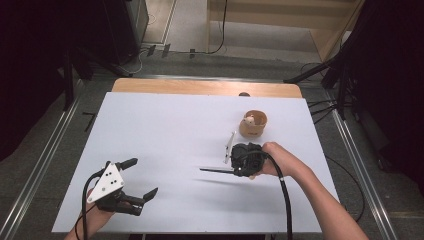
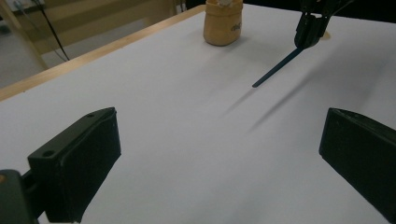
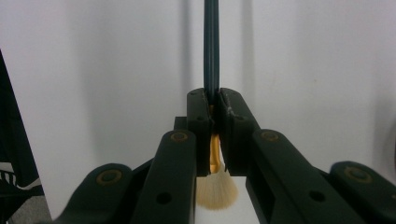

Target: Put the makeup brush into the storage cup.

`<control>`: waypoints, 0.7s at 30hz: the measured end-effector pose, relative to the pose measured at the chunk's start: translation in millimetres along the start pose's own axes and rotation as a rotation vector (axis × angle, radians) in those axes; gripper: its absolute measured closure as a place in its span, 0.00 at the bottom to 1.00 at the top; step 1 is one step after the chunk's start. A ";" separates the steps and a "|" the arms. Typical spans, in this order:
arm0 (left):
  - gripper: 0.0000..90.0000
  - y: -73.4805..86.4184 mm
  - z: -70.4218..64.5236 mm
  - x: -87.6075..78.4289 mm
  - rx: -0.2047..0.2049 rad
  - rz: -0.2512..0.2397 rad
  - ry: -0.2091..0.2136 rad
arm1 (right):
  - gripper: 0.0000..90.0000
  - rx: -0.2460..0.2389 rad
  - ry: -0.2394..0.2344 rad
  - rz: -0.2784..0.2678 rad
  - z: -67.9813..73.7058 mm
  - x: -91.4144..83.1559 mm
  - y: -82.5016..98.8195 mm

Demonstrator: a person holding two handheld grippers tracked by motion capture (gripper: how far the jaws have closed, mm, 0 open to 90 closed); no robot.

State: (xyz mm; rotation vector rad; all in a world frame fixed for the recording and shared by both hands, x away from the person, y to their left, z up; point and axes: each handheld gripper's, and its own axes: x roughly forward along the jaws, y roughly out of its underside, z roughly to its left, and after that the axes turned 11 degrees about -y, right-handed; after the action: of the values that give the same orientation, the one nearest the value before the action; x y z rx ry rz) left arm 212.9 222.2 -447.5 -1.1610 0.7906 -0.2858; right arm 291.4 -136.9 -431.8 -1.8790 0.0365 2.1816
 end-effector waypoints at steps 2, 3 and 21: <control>0.00 -2.9 -0.1 5.2 0.012 0.031 0.020 | 0.94 -0.007 0.000 -0.002 0.4 0.3 -0.4; 0.00 -3.9 -0.8 8.1 0.022 0.042 0.031 | 0.94 0.003 -0.005 -0.008 1.3 0.8 -0.6; 0.00 -34.1 -18.0 51.0 0.188 0.220 0.206 | 0.94 -0.045 0.009 -0.008 7.8 -2.0 -1.5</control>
State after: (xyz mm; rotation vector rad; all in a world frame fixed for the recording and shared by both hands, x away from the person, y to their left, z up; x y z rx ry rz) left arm 242.9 166.1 -440.7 -0.8678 1.0410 -0.2929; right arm 284.5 -134.3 -428.3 -1.9103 -0.0182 2.1865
